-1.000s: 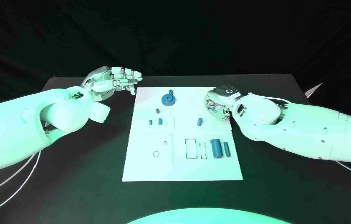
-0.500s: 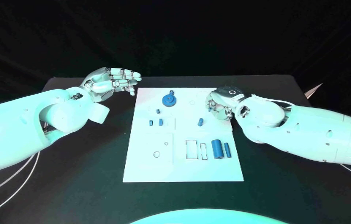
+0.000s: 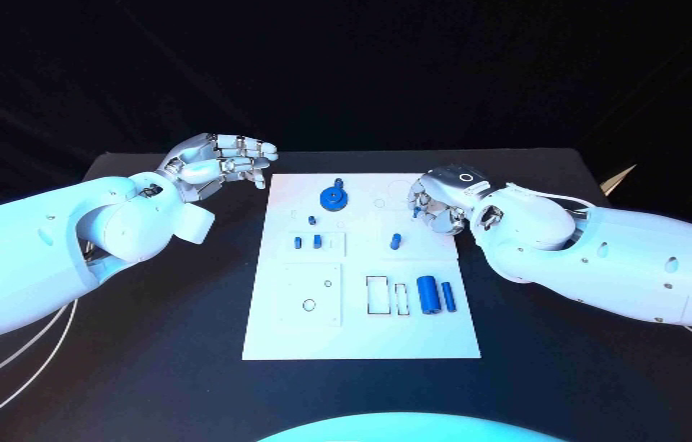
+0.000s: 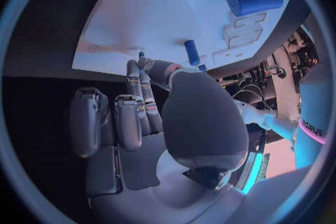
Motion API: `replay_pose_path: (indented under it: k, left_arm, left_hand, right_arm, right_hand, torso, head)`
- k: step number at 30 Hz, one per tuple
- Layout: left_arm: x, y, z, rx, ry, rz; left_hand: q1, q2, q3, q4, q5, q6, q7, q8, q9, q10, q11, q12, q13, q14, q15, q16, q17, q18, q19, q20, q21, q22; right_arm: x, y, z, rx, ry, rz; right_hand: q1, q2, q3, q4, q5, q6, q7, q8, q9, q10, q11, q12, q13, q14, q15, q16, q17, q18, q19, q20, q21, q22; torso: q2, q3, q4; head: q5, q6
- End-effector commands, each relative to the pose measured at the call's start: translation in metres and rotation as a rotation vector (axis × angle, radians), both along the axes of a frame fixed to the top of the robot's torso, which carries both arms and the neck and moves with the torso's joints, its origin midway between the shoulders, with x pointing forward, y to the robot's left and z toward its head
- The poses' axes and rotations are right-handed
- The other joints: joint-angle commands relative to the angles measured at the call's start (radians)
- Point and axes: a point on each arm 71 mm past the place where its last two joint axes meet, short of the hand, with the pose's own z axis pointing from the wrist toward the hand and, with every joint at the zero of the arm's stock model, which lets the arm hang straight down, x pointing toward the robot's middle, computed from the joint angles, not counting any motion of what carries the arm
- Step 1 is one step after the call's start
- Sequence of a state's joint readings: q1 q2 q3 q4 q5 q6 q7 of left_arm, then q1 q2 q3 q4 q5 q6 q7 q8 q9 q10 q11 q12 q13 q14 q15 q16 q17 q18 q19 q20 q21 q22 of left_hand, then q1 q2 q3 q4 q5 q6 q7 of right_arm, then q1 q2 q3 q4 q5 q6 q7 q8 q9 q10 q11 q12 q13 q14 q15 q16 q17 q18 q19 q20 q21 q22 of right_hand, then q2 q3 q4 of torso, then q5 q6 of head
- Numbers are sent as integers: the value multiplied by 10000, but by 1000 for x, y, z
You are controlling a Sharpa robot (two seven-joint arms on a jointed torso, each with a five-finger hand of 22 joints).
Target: Assemble the parts on the task board
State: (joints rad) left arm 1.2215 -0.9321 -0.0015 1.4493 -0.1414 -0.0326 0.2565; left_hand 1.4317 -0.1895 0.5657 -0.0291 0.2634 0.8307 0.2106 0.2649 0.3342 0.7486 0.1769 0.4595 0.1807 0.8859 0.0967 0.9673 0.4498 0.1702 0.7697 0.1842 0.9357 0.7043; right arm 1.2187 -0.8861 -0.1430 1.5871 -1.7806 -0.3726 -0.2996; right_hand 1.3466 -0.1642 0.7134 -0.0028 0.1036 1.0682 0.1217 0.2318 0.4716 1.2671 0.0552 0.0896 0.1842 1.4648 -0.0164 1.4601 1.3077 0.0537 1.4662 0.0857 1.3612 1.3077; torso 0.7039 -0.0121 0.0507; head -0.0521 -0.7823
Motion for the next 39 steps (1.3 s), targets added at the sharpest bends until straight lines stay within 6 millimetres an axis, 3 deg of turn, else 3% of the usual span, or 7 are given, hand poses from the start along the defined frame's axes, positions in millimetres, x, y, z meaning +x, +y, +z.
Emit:
replay_pose_path:
  k: [1, 7, 15, 29, 31, 36, 39]
  left_arm:
    - [0, -1, 1, -19, -39, -79]
    - [0, -2, 0, -20, -25, -106]
    - [0, -5, 0, -39, -23, -157]
    - [2, -12, -1, -52, -28, -178]
    - [3, -14, -1, -39, -18, -156]
    - [3, -18, -1, -31, -32, -115]
    - [4, -21, -1, -44, -57, -113]
  left_hand:
    - [-27, 85, -13, -33, 57, -88, 225, 44, -15, -113, 1, -17, -11, -48, 7, -11, -17, 134, -35, 10, -45, -19]
    - [-27, 88, -18, -37, 57, -103, 229, 46, -16, -134, 5, -12, -14, -52, 10, -9, -20, 134, -34, 14, -48, -21]
    - [-29, 91, -24, -39, 57, -117, 234, 48, -16, -152, 9, -6, -16, -54, 14, -6, -22, 134, -33, 18, -51, -24]
    - [-38, 95, -34, -37, 56, -127, 238, 54, -15, -166, 13, 5, -17, -55, 19, -2, -24, 134, -32, 23, -55, -27]
    - [-38, 95, -34, -37, 56, -127, 238, 54, -15, -166, 13, 5, -17, -55, 19, -2, -24, 134, -32, 23, -55, -27]
    - [-51, 93, -46, -35, 55, -135, 242, 62, -14, -177, 16, 20, -17, -63, 25, 0, -27, 132, -38, 29, -63, -32]
    - [-57, 89, -54, -36, 55, -142, 245, 68, -13, -186, 19, 31, -17, -73, 29, 0, -31, 131, -47, 33, -72, -37]
  right_arm:
    - [-3, 3, 7, 248, -95, 55]
    - [-14, 15, 17, 657, -3, 438]
    - [-37, 51, 27, 1273, 129, 1487]
    - [-62, 111, 18, 1740, 634, 3025]
    - [-66, 119, 11, 1759, 774, 3196]
    - [-69, 129, 2, 1733, 946, 3375]
    - [-71, 135, -6, 1710, 1097, 3415]
  right_hand:
    - [-26, 123, 61, 3, 63, 54, 5, 72, 15, 100, -11, 1, 0, 667, -67, 36, 578, -70, 423, -64, 64, 1226]
    - [-34, 121, 62, -1, 62, 56, 4, 75, 19, 105, -12, -2, -2, 667, -68, 36, 577, -71, 424, -65, 68, 1229]
    - [-47, 119, 65, -9, 64, 58, 4, 79, 26, 112, -13, -9, -5, 662, -72, 25, 554, -67, 420, -67, 54, 1221]
    - [-56, 119, 72, -22, 69, 52, 9, 80, 32, 113, -11, -20, -10, 654, -76, 5, 514, -57, 407, -71, 14, 1193]
    - [-56, 119, 72, -22, 69, 52, 9, 80, 32, 113, -11, -20, -10, 654, -76, 5, 514, -57, 407, -71, 14, 1193]
    - [-60, 121, 78, -32, 72, 46, 13, 79, 36, 112, -10, -29, -13, 651, -77, 0, 504, -53, 402, -73, -2, 1183]
    - [-60, 121, 78, -32, 72, 46, 13, 79, 36, 112, -10, -29, -13, 651, -77, 0, 504, -53, 402, -73, -2, 1183]
  torso:
    - [0, 1, 2]
    - [-7, 0, -2]
    - [-15, -15, 22]
    - [-16, -31, 14]
    - [-12, -19, 12]
    - [-8, -40, 14]
    - [-2, -32, 13]
  head:
    - [-7, 7]
    - [42, 16]
    - [259, 4]
    - [1179, -210]
    - [1263, -250]
    - [1353, -340]
    - [1401, -384]
